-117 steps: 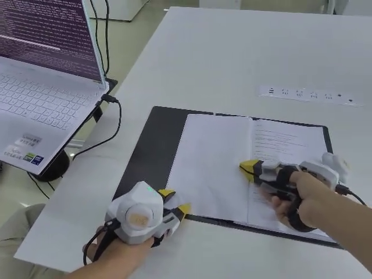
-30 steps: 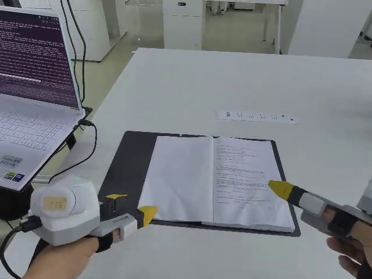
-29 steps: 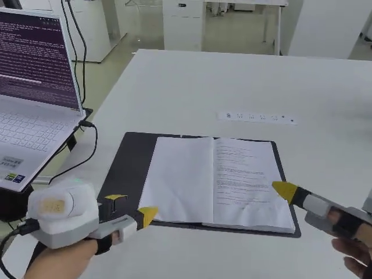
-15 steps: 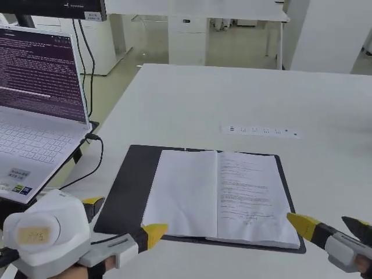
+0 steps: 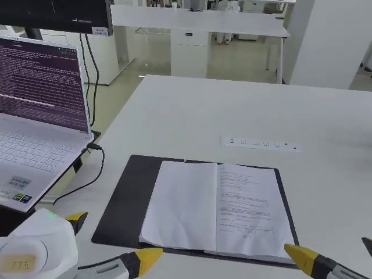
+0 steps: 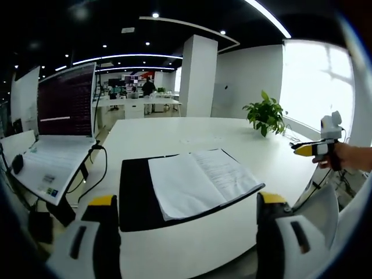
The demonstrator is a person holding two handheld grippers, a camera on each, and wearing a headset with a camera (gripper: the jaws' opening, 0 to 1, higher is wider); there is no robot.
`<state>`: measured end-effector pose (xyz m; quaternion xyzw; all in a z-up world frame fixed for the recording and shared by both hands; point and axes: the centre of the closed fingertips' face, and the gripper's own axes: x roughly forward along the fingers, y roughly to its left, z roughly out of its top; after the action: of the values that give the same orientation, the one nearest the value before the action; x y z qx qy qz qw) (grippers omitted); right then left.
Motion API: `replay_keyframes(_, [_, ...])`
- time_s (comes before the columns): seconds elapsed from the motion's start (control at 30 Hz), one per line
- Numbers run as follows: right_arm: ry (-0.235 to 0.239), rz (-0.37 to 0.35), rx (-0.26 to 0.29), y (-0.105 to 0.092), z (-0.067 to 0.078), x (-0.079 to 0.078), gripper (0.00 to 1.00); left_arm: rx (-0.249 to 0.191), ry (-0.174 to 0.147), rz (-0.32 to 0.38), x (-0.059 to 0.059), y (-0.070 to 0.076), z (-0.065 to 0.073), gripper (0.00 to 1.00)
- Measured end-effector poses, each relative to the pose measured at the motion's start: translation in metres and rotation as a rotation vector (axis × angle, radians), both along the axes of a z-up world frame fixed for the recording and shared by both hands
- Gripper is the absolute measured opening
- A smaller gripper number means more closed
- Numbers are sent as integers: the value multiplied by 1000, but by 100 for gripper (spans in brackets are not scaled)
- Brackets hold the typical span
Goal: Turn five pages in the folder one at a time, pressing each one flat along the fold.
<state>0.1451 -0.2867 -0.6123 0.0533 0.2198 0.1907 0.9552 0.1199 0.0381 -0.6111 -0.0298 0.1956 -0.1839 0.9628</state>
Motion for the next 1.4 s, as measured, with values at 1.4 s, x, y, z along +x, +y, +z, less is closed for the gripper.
replay_keyframes(1.4, [46,-86,23,-18,-28,-10,91,84,117,-293,75,-111,-64,89])
